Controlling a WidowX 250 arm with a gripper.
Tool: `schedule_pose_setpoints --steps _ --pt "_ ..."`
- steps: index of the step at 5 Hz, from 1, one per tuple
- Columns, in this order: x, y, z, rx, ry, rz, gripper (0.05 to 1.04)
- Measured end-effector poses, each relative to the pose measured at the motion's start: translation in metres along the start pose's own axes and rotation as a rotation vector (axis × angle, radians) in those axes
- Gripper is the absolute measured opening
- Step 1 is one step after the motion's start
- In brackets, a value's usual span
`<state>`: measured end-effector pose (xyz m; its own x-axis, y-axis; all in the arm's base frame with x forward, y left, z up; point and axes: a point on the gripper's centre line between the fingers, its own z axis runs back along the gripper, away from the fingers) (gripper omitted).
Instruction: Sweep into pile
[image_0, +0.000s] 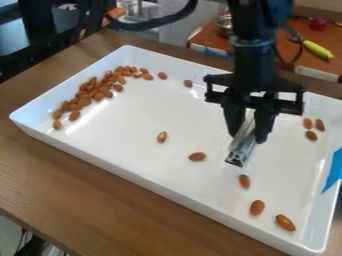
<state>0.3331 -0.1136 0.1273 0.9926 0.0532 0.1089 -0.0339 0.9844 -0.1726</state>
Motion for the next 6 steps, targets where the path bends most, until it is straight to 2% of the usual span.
schedule_pose_setpoints --steps 2,4,5,6 --pt "-0.016 -0.042 -0.012 -0.007 -0.029 -0.016 0.367" --pt "-0.026 -0.066 -0.029 0.007 -0.046 -0.019 0.368" --pt "-0.032 -0.069 -0.042 0.027 -0.049 -0.021 0.368" --pt "-0.032 -0.069 -0.045 0.030 -0.074 -0.023 0.367"
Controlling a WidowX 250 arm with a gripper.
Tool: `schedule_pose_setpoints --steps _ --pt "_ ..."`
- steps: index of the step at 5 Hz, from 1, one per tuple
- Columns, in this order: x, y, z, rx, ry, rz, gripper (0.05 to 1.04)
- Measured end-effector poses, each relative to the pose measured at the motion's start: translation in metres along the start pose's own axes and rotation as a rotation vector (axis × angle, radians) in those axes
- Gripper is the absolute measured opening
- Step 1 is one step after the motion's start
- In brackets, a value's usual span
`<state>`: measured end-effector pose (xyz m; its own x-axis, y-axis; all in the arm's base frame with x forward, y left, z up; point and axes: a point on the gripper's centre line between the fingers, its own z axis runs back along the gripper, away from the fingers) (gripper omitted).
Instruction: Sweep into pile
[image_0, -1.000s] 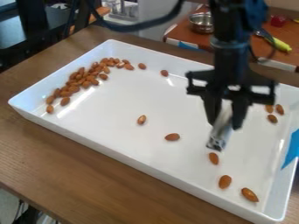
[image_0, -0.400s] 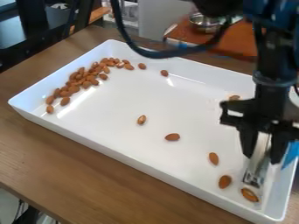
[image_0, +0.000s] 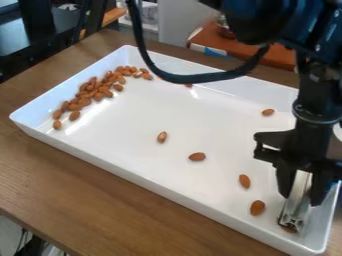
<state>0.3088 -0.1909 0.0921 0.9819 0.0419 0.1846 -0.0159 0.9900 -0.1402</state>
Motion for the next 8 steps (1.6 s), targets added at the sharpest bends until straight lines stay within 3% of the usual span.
schedule_pose_setpoints --steps 1,3,7,8 --pt "-0.005 0.005 -0.001 0.001 -0.017 -0.009 0.367" --pt "0.003 0.046 0.002 0.029 -0.068 -0.012 0.367" --pt "0.029 0.184 0.016 0.135 -0.177 0.039 0.368" --pt "0.028 0.224 0.023 0.157 -0.182 0.050 0.367"
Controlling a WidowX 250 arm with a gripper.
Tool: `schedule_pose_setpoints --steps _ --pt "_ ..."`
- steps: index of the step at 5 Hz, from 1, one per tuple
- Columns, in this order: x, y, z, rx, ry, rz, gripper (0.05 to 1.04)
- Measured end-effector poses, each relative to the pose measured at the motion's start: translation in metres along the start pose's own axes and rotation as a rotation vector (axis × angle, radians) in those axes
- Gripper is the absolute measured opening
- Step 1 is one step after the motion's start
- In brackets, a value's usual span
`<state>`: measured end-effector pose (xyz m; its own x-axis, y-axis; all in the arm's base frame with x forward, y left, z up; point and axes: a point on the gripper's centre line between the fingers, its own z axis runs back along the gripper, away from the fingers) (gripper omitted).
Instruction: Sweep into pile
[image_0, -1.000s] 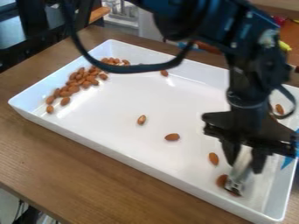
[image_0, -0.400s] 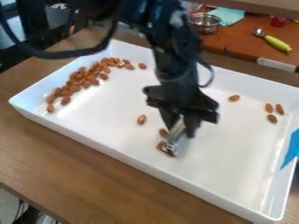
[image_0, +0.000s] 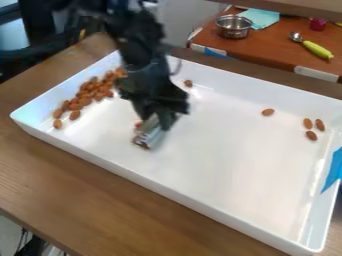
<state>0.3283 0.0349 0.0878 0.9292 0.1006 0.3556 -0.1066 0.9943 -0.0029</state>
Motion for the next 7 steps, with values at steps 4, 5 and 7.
schedule_pose_setpoints --steps 4,5,7 --pt "-0.013 0.078 0.012 -0.036 0.103 0.051 0.367" --pt "0.010 0.039 0.032 -0.167 0.111 0.094 0.367" --pt "0.032 -0.058 0.056 -0.236 0.125 0.036 0.367"
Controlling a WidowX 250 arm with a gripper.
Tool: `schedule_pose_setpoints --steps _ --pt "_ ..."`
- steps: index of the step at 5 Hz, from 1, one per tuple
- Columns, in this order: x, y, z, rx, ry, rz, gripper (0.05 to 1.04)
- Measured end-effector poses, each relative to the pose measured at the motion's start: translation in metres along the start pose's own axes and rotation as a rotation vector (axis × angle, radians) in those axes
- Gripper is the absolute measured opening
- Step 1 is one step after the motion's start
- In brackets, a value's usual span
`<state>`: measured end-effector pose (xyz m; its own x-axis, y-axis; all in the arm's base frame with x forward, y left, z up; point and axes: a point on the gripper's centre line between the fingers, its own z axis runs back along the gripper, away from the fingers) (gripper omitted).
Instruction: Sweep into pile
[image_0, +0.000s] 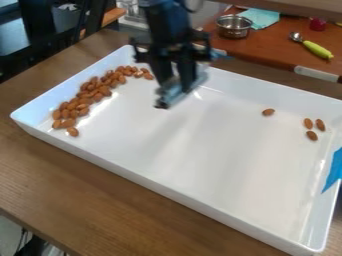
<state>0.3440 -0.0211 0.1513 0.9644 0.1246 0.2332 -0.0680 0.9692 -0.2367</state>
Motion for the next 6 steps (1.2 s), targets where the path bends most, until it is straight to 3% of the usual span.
schedule_pose_setpoints --steps 1,2,3,6 --pt "-0.001 -0.052 -0.011 0.045 -0.059 -0.090 0.367" --pt "-0.011 -0.090 -0.035 0.065 -0.039 -0.110 0.368" --pt "-0.007 -0.115 -0.042 0.064 -0.056 -0.131 0.368" --pt "0.004 -0.141 -0.080 0.103 -0.068 -0.139 0.367"
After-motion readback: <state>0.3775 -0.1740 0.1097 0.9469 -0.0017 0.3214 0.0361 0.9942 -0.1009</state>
